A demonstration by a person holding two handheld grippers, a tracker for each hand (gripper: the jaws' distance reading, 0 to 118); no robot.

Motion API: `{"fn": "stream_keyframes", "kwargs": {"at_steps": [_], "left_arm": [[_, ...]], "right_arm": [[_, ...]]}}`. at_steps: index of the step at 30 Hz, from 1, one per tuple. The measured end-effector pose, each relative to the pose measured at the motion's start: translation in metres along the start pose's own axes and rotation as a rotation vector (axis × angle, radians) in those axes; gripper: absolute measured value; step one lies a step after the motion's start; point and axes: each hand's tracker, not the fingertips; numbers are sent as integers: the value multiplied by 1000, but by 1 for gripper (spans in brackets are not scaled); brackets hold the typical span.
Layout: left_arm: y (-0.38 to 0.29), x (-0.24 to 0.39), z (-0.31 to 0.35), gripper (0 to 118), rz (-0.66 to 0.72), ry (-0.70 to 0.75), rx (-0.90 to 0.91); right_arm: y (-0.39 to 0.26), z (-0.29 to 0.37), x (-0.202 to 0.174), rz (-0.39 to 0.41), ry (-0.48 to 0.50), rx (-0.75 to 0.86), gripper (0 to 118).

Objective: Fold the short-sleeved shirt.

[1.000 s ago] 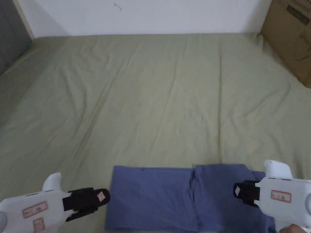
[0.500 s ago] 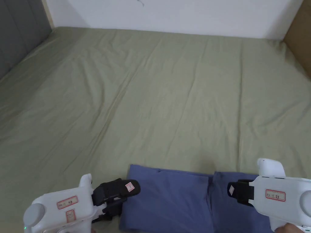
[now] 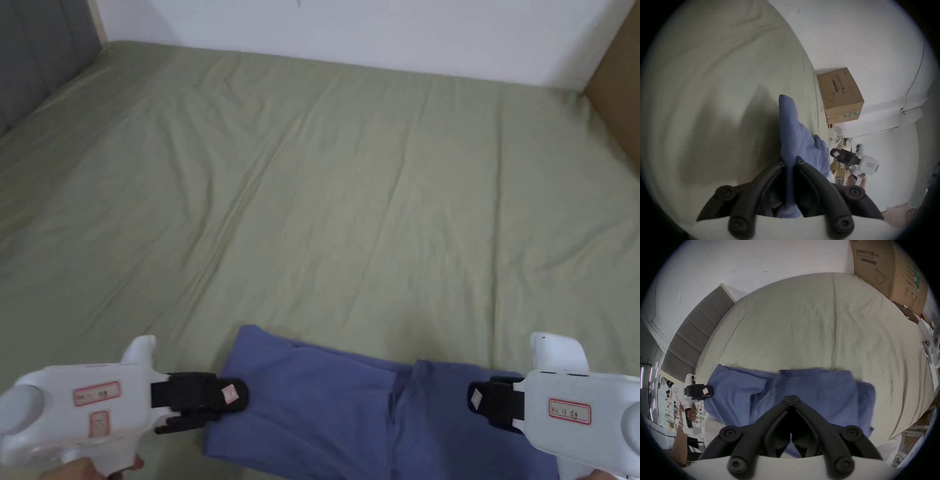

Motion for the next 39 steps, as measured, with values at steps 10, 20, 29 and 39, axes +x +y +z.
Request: {"fn": "stream_keyframes", "kwargs": {"at_steps": [10, 20, 29, 39], "left_arm": [[38, -28, 99, 7, 18, 182, 135], [32, 53, 86, 7, -92, 144, 200], [12, 181, -8, 7, -343, -8, 75], [-50, 180, -186, 86, -369, 17, -331]], "right_arm": [[0, -12, -7, -12, 26, -10, 0], [-7, -6, 9, -45, 37, 0, 0], [-12, 18, 45, -145, 42, 75, 0], [-40, 38, 88, -259, -10, 86, 0]]}}
